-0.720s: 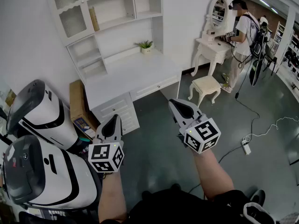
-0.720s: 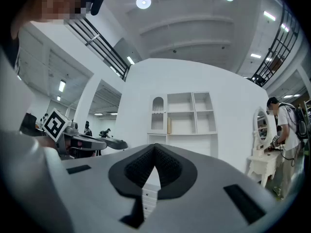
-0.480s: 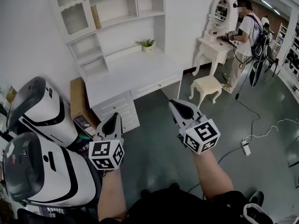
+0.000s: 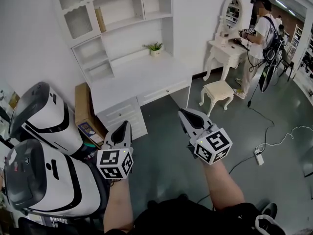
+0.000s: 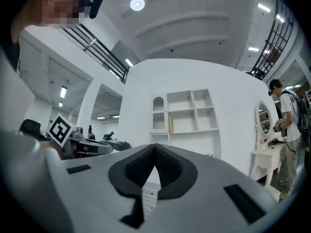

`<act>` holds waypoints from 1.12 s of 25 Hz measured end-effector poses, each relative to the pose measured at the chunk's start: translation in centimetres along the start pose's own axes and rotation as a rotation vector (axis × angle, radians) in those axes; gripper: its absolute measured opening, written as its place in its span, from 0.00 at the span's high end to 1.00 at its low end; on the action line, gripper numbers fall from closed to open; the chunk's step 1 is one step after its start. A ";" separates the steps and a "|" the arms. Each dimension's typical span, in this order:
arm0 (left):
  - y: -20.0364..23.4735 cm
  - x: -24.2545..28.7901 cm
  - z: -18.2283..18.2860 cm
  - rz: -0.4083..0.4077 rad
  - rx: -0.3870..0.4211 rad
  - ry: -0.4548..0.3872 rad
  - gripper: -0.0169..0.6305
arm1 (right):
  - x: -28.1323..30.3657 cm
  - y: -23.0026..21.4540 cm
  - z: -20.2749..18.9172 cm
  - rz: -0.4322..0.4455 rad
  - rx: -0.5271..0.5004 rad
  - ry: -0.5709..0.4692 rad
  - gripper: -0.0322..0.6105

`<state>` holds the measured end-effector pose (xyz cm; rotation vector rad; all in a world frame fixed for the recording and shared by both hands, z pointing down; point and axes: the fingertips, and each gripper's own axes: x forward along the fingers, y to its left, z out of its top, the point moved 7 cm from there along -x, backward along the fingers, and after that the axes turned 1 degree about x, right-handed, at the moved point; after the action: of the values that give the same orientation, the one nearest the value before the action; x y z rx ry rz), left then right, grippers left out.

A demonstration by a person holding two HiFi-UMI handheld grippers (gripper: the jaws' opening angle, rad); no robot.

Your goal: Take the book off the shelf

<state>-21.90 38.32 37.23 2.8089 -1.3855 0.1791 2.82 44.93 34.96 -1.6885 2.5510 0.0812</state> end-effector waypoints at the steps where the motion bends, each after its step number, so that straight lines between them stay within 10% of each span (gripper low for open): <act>1: -0.4 0.1 0.1 -0.001 0.003 0.000 0.96 | -0.3 0.0 0.2 0.011 0.001 -0.009 0.93; 28: -10.3 7.4 1.3 -0.041 0.007 -0.030 0.96 | -7.5 -9.0 0.3 -0.016 -0.023 -0.010 0.93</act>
<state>-9.15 38.67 37.22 2.8553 -1.3341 0.1425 14.06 48.35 35.44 -1.7115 2.5383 0.1181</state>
